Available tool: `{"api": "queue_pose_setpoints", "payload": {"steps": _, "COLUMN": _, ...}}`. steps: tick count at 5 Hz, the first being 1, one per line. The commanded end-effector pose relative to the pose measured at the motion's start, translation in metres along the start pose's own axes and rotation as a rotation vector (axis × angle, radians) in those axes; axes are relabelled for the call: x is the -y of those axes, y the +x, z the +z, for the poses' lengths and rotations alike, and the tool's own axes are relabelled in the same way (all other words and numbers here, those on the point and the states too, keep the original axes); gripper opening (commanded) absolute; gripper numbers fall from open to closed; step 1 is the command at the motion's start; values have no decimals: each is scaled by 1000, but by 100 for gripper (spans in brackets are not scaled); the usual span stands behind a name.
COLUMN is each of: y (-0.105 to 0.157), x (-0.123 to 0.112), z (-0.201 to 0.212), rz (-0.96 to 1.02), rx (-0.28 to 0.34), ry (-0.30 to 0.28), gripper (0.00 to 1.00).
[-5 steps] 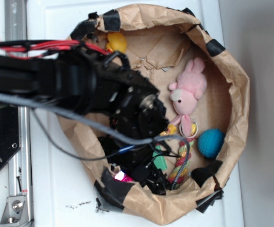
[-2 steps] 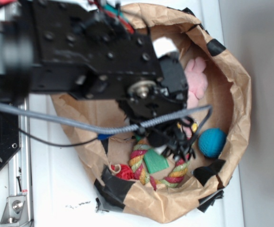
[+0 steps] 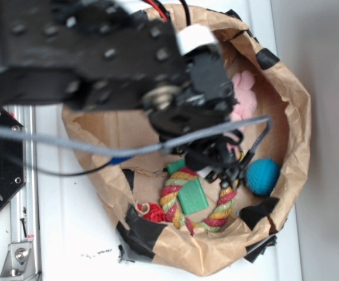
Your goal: Grab the red paper.
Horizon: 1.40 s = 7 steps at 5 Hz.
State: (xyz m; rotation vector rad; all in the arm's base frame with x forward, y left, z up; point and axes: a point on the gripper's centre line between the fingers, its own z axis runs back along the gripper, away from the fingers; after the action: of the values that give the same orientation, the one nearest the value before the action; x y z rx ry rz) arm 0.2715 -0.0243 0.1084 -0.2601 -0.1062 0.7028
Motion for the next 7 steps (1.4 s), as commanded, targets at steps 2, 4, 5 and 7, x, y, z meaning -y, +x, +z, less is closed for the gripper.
{"api": "queue_pose_setpoints", "payload": {"steps": 2, "y": -44, "x": -2, "z": -44, "rz": 185, "rx": -337, "ry": 49, "gripper": 100}}
{"api": "queue_pose_setpoints", "payload": {"steps": 4, "y": -83, "x": 0, "z": -42, "rz": 120, "rx": -451, "ry": 1, "gripper": 100}}
{"api": "queue_pose_setpoints", "payload": {"steps": 5, "y": -98, "x": 9, "z": -50, "rz": 79, "rx": -523, "ry": -20, "gripper": 100}}
{"api": "queue_pose_setpoints", "payload": {"steps": 7, "y": -122, "x": 15, "z": -99, "rz": 32, "rx": -579, "ry": 76, "gripper": 100}}
